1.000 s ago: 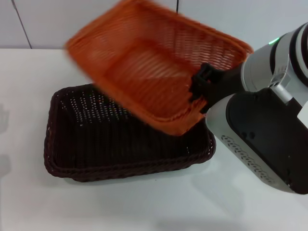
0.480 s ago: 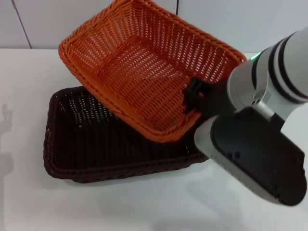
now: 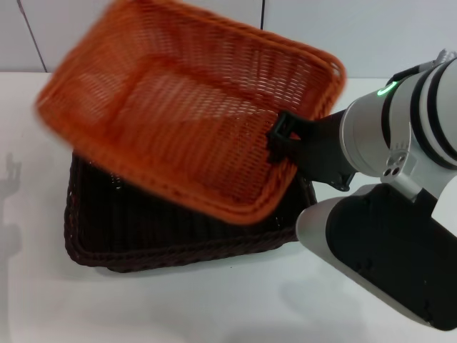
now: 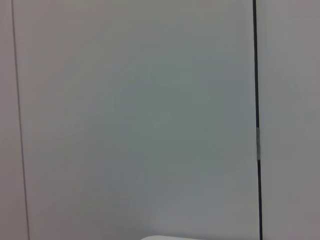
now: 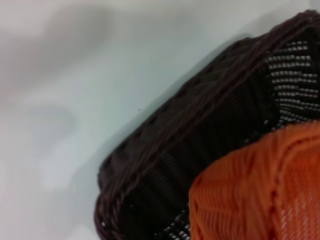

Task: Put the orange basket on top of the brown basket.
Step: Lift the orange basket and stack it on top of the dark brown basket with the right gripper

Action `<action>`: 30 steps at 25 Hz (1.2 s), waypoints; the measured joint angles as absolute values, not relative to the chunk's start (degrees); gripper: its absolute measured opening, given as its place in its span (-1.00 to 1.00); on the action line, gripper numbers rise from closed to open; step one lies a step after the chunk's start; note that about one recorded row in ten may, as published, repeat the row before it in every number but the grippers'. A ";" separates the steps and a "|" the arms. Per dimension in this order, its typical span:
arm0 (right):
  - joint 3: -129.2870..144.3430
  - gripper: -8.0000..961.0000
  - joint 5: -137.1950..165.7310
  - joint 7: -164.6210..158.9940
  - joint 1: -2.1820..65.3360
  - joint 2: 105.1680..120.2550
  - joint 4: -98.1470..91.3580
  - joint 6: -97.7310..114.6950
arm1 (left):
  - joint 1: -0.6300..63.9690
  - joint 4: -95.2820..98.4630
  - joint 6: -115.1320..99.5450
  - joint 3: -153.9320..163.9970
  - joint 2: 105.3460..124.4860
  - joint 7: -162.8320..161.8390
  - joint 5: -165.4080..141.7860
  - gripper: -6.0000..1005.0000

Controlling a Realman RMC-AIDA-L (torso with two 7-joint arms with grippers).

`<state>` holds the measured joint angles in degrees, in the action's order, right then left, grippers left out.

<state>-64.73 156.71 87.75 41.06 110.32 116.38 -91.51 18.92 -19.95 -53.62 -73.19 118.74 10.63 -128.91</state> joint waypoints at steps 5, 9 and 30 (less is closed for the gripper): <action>-59.94 -0.65 156.29 87.73 40.42 108.50 116.37 -90.05 | 18.99 -19.93 -52.97 -73.26 118.74 10.63 -128.39 0.51; -57.17 -0.65 157.46 87.94 38.97 107.16 115.97 -87.89 | 18.97 -19.95 -52.92 -73.29 118.79 10.65 -127.60 0.51; -44.81 -0.36 167.27 64.27 37.85 104.72 115.41 -82.83 | 18.91 -20.20 -52.05 -72.98 118.85 10.63 -124.31 0.51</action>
<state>-44.81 167.27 64.27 37.85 104.72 115.41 -82.83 18.91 -20.20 -52.05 -72.98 118.85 10.63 -124.31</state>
